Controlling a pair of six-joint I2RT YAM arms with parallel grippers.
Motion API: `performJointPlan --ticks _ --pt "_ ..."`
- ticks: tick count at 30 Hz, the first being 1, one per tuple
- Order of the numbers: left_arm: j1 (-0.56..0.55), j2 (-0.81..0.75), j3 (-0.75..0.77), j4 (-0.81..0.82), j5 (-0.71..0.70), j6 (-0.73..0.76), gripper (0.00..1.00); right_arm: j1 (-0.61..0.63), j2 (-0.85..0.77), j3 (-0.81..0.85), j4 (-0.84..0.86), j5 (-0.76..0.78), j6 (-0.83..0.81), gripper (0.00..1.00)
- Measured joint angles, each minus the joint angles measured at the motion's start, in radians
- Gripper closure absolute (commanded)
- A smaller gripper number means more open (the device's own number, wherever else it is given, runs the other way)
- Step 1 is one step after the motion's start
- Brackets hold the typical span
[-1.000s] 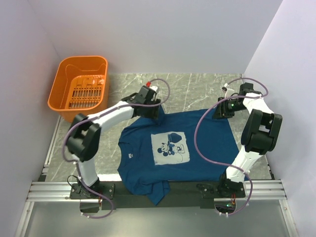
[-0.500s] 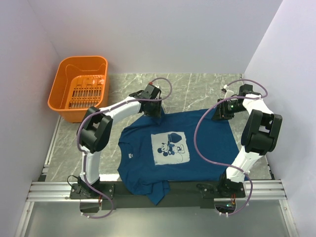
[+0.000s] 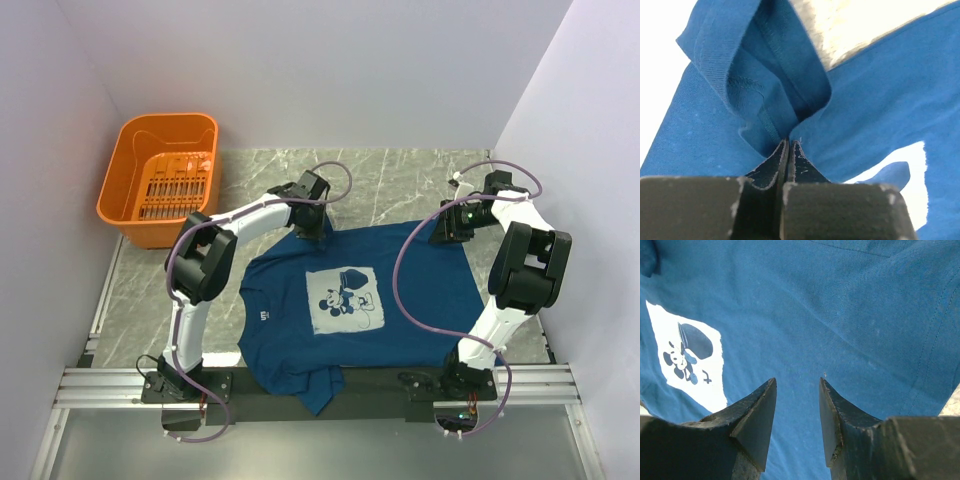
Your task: Fold and stack the t-shirts
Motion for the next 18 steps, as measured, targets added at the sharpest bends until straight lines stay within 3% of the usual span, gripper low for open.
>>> performJointPlan --ticks 6,9,13,15,17,18 --pt "-0.008 0.000 0.051 -0.004 0.032 0.035 0.99 0.000 0.000 0.000 0.000 0.000 0.000 0.53" --pt "-0.026 0.000 0.096 -0.012 0.045 0.074 0.92 0.000 0.000 0.000 0.000 0.000 0.000 0.53" --pt "-0.071 0.002 0.162 -0.024 0.071 0.151 0.65 0.000 0.000 0.000 0.000 0.000 0.000 0.53" --pt "-0.098 0.006 0.191 -0.026 0.095 0.185 0.58 0.000 -0.001 -0.002 0.000 0.000 -0.001 0.53" --pt "-0.130 0.006 0.200 -0.023 0.128 0.224 0.44 0.000 -0.001 -0.002 0.000 0.000 0.000 0.53" --pt "-0.145 0.006 0.200 -0.019 0.136 0.237 0.43 0.000 -0.002 -0.002 0.000 0.000 -0.001 0.53"
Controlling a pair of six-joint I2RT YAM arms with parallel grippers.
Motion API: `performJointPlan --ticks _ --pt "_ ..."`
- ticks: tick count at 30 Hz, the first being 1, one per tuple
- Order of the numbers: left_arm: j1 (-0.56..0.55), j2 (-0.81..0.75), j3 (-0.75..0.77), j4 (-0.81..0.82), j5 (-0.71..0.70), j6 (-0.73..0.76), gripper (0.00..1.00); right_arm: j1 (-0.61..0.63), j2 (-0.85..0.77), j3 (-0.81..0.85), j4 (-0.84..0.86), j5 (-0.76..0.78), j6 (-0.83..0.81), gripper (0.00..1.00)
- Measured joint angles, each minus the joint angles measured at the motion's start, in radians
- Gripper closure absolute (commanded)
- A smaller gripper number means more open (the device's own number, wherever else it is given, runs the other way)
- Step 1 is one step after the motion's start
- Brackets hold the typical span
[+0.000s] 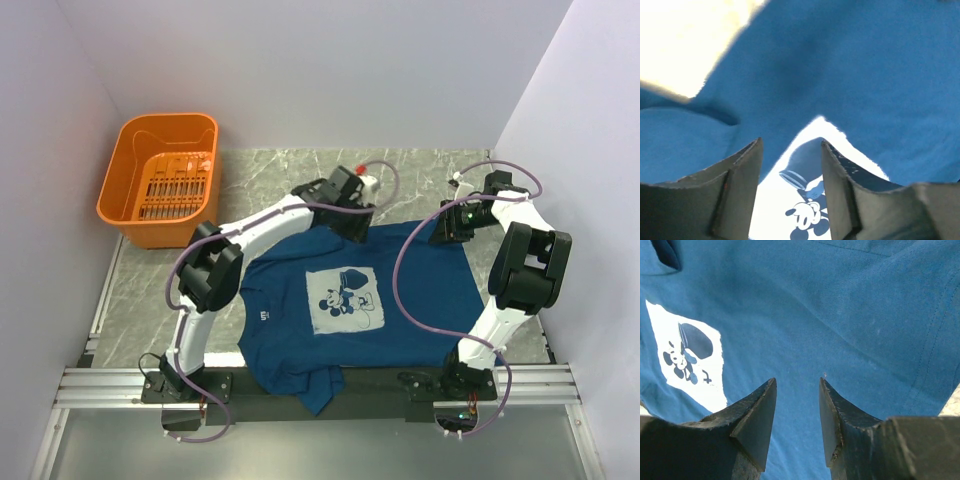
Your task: Fold and stack the t-shirts
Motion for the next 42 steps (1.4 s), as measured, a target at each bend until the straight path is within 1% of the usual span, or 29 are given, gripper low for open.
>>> performJointPlan --ticks 3,6,11,15,18,25,38,41,42 --pt "-0.040 -0.002 -0.020 0.012 -0.011 0.014 0.41 0.000 -0.002 0.000 0.000 0.000 0.000 0.53" --pt "-0.054 -0.017 -0.068 0.018 -0.074 0.014 0.39 0.000 -0.002 0.000 0.000 0.000 0.000 0.53" --pt "-0.027 -0.055 -0.145 0.014 -0.211 0.008 0.41 0.000 -0.002 -0.001 0.000 0.000 0.000 0.53" --pt "-0.001 -0.056 -0.156 0.008 -0.291 0.008 0.44 0.000 -0.002 -0.011 0.003 0.000 0.000 0.53" --pt "0.007 -0.050 -0.152 0.004 -0.327 0.011 0.46 0.000 -0.002 -0.015 0.004 0.000 0.000 0.53" --pt "0.003 0.045 -0.082 -0.004 -0.334 0.019 0.48 0.000 -0.002 -0.015 0.004 0.003 0.000 0.53" --pt "0.003 0.100 -0.049 -0.017 -0.298 0.023 0.51 0.000 -0.002 -0.015 0.005 0.008 0.000 0.53" --pt "0.003 0.109 -0.045 -0.023 -0.288 0.024 0.56 0.000 -0.002 -0.015 0.005 0.010 0.000 0.53" --pt "0.003 0.115 -0.040 -0.023 -0.286 0.026 0.60 0.000 -0.002 -0.015 0.005 0.011 0.000 0.53"
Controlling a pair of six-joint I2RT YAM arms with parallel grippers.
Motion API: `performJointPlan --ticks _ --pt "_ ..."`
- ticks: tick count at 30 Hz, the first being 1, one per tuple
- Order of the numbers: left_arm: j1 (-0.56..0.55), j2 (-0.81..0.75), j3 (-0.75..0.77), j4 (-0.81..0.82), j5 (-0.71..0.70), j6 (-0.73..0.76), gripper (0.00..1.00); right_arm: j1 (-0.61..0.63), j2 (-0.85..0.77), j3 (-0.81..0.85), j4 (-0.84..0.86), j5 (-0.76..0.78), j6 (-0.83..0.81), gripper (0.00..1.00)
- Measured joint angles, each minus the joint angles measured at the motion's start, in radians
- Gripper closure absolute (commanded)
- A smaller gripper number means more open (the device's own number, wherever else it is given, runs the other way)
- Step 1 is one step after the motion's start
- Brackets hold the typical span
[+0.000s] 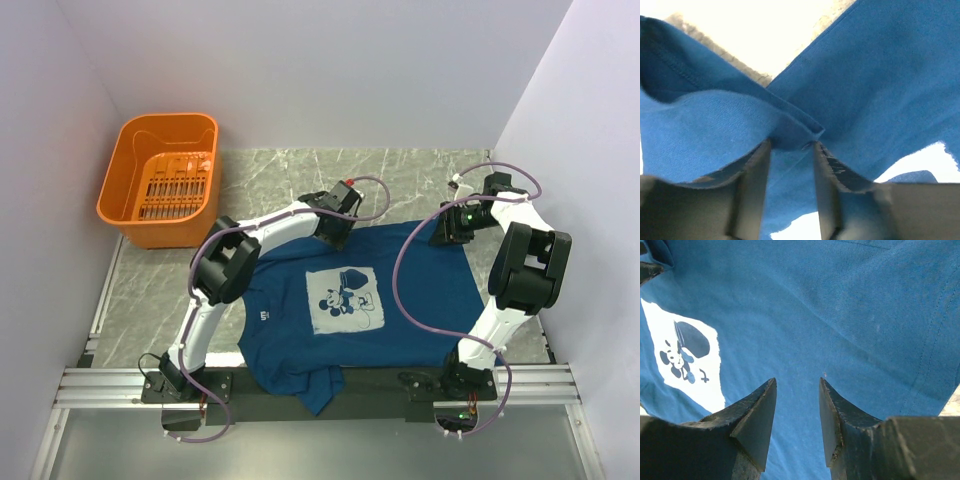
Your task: Fold and stack the t-shirts
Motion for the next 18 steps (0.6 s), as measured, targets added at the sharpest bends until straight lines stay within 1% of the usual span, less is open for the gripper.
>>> performJointPlan --ticks 2,3,4,5,12,15,18 --pt "0.000 0.014 0.013 -0.004 0.005 0.003 0.69 0.000 0.000 0.000 0.000 0.000 0.000 0.53" --pt "0.000 0.024 0.021 -0.004 0.006 0.006 0.84 0.000 0.000 0.000 0.000 0.000 0.000 0.53" --pt "0.000 0.032 0.031 -0.007 0.006 0.005 0.93 0.000 0.000 0.000 0.000 0.000 0.000 0.53" --pt "0.000 0.038 0.037 -0.007 0.006 0.008 0.99 0.000 0.000 0.000 0.000 0.000 0.000 0.53" --pt "0.000 0.040 0.050 -0.015 0.002 0.013 1.00 0.000 0.002 0.015 -0.008 0.023 -0.008 0.53" --pt "0.009 0.016 0.037 -0.010 0.004 0.001 1.00 0.000 0.019 0.077 -0.025 0.043 -0.010 0.53" --pt "0.031 -0.060 -0.009 0.002 0.023 -0.029 1.00 0.000 0.052 0.182 -0.031 0.062 -0.008 0.53"
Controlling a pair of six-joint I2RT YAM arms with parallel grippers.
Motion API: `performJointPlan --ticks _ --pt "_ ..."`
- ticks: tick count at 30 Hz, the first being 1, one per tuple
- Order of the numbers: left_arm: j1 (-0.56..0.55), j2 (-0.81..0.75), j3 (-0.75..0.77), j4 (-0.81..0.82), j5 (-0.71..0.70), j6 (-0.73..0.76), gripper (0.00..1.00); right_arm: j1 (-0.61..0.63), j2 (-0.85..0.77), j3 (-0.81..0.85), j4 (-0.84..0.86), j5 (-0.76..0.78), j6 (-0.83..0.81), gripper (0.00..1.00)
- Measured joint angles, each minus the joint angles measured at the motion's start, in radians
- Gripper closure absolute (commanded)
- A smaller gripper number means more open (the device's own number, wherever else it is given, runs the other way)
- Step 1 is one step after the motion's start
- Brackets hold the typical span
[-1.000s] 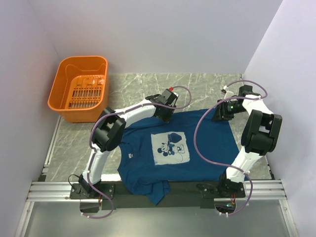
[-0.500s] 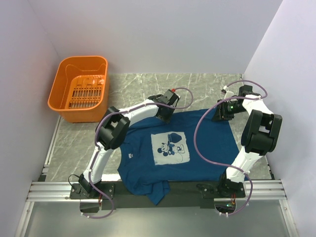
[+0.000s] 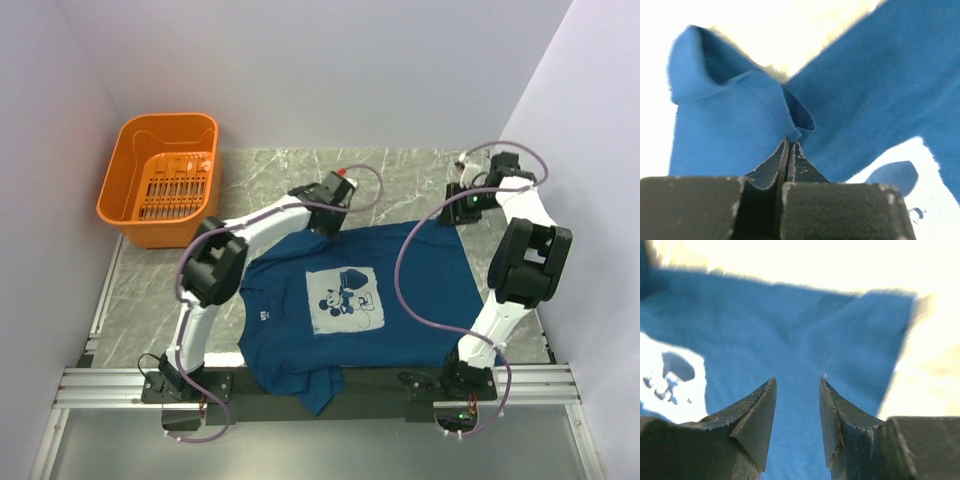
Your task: Fold and stack the t-shirts
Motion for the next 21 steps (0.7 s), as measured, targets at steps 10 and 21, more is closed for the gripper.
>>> performJointPlan --ticks 10,21 --pt "0.113 -0.130 -0.046 0.079 0.072 -0.070 1.00 0.000 0.275 0.409 -0.034 0.157 0.016 0.53" --pt "0.124 -0.130 -0.063 0.086 0.130 -0.095 1.00 0.000 0.445 0.529 -0.090 0.245 0.016 0.54"
